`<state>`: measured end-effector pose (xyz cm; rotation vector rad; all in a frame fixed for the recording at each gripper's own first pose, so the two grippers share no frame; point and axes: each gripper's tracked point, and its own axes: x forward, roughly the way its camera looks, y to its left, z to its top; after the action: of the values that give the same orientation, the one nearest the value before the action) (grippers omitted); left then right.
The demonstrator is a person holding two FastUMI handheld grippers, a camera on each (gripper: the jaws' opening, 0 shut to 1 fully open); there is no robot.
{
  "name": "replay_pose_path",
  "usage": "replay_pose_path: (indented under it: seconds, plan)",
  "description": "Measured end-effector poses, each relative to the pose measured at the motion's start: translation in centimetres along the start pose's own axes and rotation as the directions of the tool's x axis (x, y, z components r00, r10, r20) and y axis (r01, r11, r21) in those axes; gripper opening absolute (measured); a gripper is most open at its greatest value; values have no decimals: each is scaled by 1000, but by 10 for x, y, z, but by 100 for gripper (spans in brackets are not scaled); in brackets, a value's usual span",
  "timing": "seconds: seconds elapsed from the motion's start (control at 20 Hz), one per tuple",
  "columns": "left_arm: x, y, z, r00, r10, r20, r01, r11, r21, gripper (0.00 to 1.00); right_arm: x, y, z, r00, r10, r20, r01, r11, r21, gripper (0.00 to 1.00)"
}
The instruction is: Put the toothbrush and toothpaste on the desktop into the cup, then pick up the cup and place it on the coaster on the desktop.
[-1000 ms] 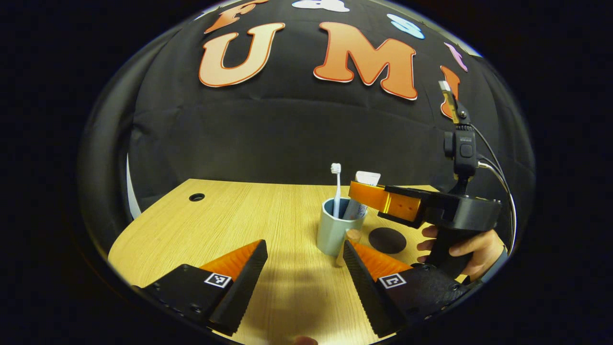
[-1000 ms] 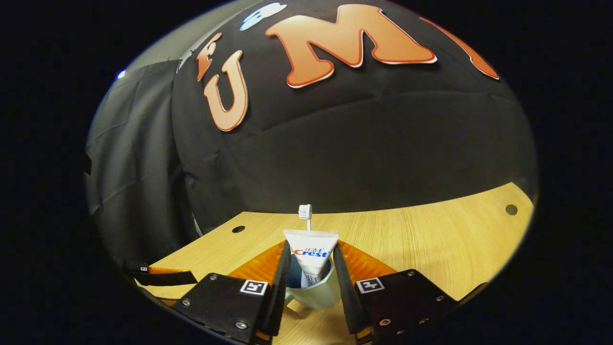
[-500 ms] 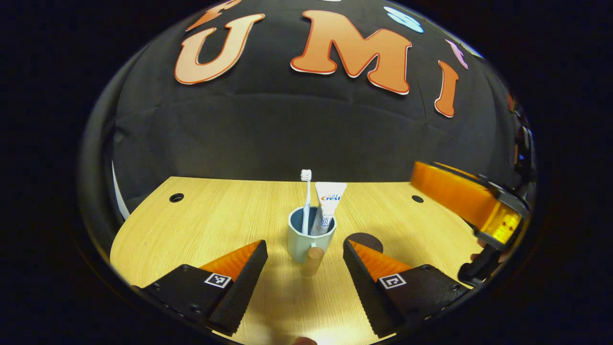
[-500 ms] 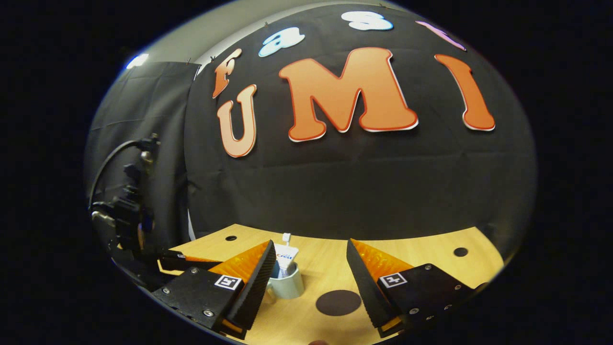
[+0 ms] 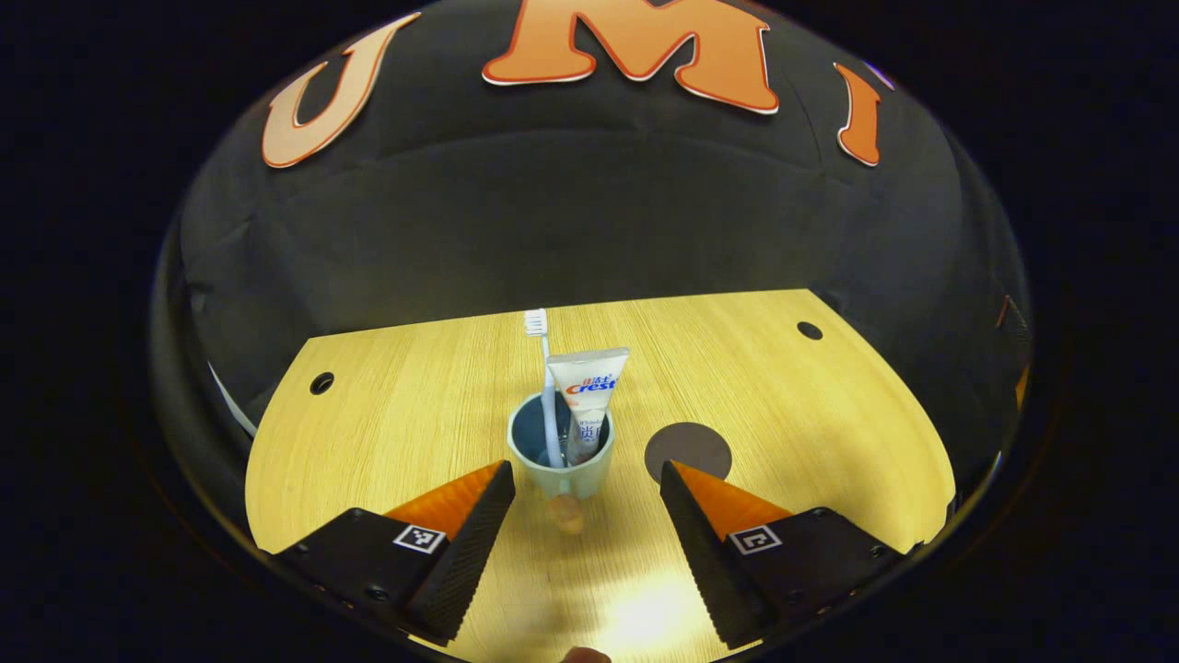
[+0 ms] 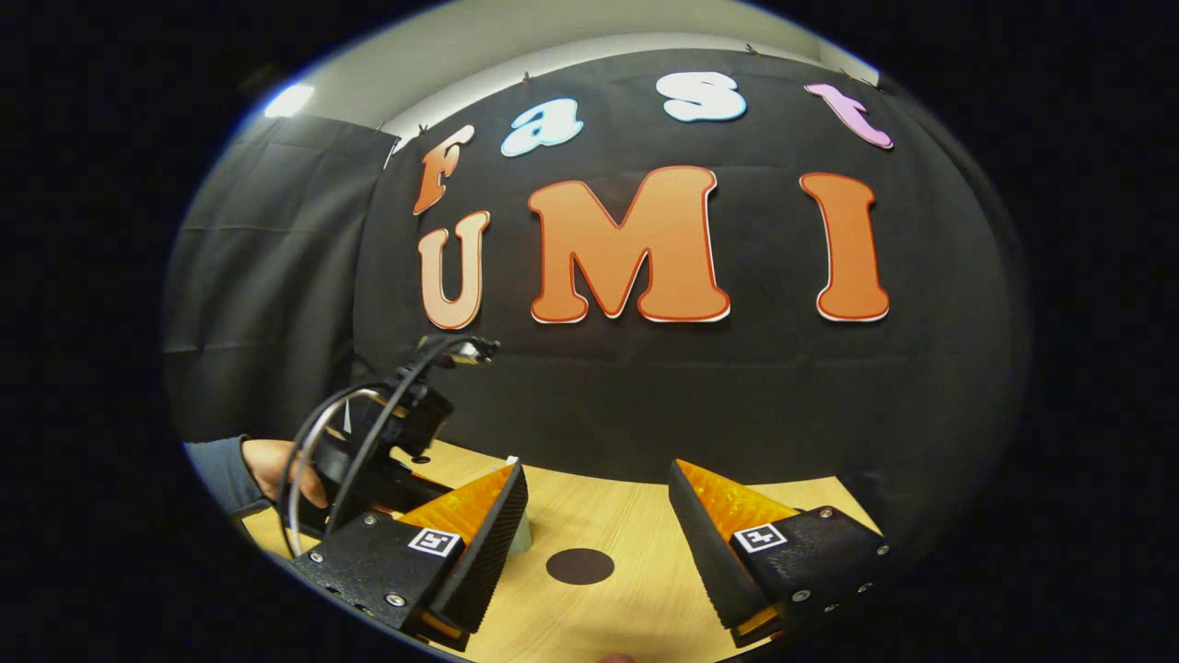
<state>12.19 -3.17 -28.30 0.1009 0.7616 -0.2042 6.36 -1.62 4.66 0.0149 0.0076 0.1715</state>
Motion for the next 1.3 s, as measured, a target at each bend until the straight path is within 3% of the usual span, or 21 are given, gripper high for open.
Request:
replay_pose_path:
  seconds: [0.25,0.6,0.75,0.95,1.05,1.2,1.3]
  plan:
    - [26,6,-7,988,27,-155,-32,999,-31,95,-23,-10,18,999,5,39,-4,999,-34,93]
    - [45,14,-12,958,58,-281,-69,997,-30,93,-39,-25,9,1000,-6,29,8,999,-40,94]
    - [42,27,17,946,74,-316,-86,996,-26,75,-41,-22,2,1000,1,18,-1,999,-41,94]
    - [49,35,51,935,83,-344,-100,995,-30,60,-40,-20,0,1000,10,10,-9,999,-32,94]
    - [46,32,88,936,83,-342,-100,994,-33,28,-40,-18,-3,1000,13,4,-13,999,-33,94]
    - [35,19,121,939,81,-334,-99,994,-36,25,-41,-18,-3,1000,9,7,-8,1000,-30,94]
    - [21,36,124,946,67,-317,-90,994,-56,22,-45,-20,-7,1000,6,4,-6,1000,-15,94]
